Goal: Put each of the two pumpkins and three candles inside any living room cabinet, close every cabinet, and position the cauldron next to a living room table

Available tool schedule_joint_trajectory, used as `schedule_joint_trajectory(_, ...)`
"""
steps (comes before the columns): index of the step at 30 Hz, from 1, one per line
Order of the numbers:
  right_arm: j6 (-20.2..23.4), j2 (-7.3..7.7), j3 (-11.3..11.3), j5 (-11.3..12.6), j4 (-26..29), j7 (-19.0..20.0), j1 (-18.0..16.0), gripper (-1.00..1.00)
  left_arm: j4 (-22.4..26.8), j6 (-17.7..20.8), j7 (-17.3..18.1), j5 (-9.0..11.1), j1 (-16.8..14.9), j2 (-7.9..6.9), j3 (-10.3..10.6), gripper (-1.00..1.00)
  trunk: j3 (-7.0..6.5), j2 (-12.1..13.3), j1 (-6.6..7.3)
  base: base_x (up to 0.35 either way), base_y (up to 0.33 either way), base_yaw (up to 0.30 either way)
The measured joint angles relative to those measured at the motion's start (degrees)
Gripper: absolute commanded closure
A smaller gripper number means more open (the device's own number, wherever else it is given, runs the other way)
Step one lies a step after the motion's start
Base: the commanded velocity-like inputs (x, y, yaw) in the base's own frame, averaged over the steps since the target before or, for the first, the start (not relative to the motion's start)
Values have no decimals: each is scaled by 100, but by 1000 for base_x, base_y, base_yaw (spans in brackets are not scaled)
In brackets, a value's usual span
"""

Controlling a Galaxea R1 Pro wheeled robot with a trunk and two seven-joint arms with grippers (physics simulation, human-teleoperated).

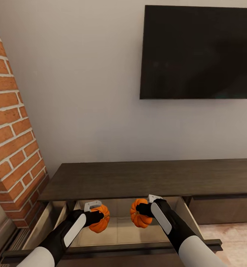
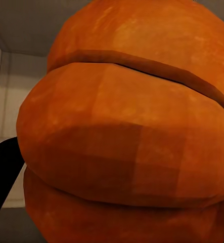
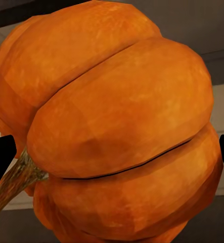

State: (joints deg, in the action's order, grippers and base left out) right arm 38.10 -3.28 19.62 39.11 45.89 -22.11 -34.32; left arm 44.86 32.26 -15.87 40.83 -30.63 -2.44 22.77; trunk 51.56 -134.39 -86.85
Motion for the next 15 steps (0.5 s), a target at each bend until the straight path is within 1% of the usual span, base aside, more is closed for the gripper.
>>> schedule_joint_trajectory(9,0,0,0,-7,0,0,0,100,71,1,19,2,0,-20,-31,100,0,0,0,0,0,0)
schedule_joint_trajectory(15,3,0,1,-9,-1,0,1,100,72,2,4,4,1,-18,-43,100,108,-239,-131,0,0,0)
